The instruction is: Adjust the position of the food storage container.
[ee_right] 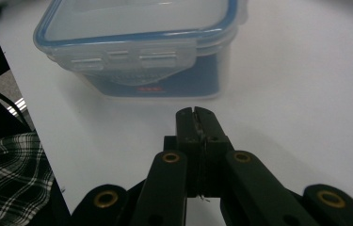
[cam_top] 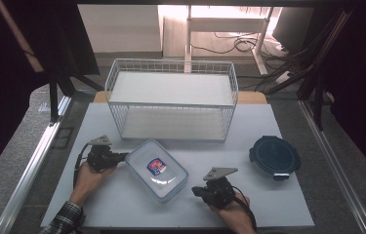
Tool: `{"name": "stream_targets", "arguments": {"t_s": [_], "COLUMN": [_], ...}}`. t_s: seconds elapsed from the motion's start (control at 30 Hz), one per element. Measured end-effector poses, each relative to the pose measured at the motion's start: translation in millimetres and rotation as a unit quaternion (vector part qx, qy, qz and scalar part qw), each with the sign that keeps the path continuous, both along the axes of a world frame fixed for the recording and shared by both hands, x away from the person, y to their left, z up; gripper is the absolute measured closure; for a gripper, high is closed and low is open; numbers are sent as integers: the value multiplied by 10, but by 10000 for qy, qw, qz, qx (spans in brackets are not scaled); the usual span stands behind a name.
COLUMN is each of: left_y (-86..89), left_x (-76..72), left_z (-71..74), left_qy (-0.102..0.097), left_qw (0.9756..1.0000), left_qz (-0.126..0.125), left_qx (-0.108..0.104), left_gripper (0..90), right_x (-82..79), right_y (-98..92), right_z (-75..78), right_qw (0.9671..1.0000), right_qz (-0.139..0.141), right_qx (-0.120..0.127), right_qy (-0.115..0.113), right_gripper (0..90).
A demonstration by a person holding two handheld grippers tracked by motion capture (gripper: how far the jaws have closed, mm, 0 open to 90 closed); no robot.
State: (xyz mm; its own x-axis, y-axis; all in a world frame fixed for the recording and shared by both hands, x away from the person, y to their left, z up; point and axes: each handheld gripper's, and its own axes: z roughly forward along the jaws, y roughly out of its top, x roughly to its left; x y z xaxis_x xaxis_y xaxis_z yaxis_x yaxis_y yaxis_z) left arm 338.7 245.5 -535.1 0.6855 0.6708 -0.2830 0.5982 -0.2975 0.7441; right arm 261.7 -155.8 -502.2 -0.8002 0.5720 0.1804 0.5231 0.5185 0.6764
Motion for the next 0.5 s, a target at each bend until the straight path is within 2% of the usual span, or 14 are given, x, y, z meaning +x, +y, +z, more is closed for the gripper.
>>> {"name": "stream_targets", "arguments": {"t_s": [0.13,0.2,0.27,0.33,0.4,0.5], "left_y": [-30,-63,-67,-86,-99,-184], "left_x": [-37,-102,-122,-180,-200,-304], "left_z": [-6,-6,-4,-14,-13,-6], "left_qy": [66,120,172,257,285,333], "left_qw": [9999,9998,9998,9995,9995,9993], "left_qz": [-101,-136,-104,-109,-116,-143], "left_qx": [-41,-54,-58,-122,-121,-81], "left_gripper": [900,900,900,900,900,900], "right_x": [29,58,61,85,113,164], "right_y": [38,52,50,8,-28,-90], "right_z": [-19,-33,-33,-20,-16,-3], "right_qw": [9999,9995,9996,9995,9992,9986], "right_qz": [19,-17,-31,-187,-309,-488], "right_qx": [121,273,234,222,225,188], "right_qy": [75,172,165,124,81,1], "right_gripper": [886,887,887,888,888,889]}}
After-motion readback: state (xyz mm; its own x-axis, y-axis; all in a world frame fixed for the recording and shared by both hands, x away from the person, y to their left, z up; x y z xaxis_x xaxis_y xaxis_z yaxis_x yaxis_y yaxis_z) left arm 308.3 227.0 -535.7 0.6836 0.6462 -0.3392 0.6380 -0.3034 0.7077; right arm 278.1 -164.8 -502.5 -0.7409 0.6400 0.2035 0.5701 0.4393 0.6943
